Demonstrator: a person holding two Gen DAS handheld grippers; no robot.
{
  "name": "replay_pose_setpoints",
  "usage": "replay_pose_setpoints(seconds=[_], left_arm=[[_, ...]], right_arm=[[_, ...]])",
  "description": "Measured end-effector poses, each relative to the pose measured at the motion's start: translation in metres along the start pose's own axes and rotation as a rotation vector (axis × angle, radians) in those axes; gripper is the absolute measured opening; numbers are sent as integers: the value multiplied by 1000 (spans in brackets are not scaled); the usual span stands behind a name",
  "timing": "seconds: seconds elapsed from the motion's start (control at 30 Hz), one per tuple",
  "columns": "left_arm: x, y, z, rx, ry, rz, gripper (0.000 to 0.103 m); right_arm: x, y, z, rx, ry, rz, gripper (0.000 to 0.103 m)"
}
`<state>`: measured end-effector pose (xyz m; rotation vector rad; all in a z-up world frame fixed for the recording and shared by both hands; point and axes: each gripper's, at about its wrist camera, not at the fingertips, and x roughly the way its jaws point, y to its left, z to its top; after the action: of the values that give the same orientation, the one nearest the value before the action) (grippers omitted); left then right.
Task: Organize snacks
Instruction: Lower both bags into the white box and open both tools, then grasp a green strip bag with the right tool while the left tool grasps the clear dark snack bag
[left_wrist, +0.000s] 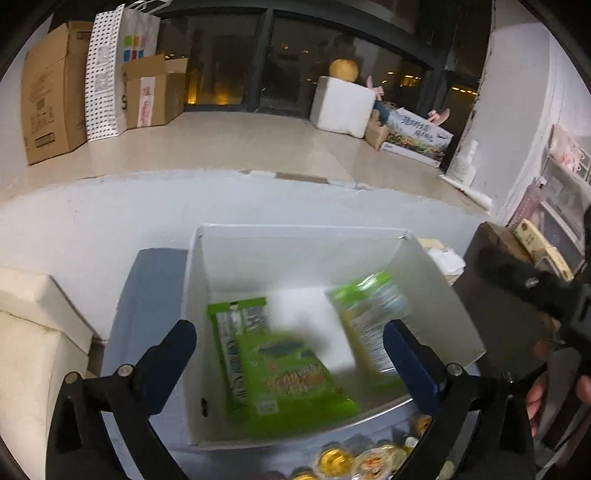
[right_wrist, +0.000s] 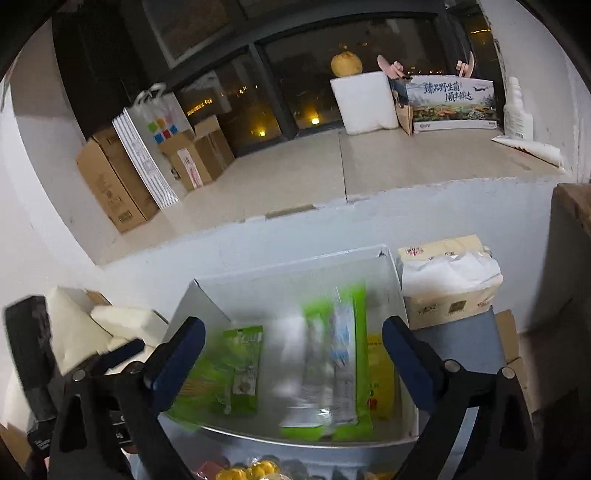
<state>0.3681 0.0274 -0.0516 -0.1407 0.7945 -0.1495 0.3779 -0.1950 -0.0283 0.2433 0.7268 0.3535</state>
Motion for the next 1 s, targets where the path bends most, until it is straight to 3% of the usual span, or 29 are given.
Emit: replay_pose_setpoints(seconds=[0.3, 0.57, 0.73, 0.83, 1.0], left_arm=[[-44, 8, -25, 5, -50, -20, 103], [-133, -12, -95, 65, -153, -59, 103], [-170, -23, -165, 112, -140, -30, 103], [-180, -24, -206, 85, -101, -52, 103], [-190, -28, -255, 69, -64, -27, 103]], right_arm=[[-57, 6, -29, -36, -36, 69, 103], [-143, 31, -114, -246, -37, 207, 103], [-169, 37, -194, -424, 71, 308, 103], [-166, 34, -240, -552, 174, 313, 103], [-148, 22, -287, -597, 287, 309, 103]])
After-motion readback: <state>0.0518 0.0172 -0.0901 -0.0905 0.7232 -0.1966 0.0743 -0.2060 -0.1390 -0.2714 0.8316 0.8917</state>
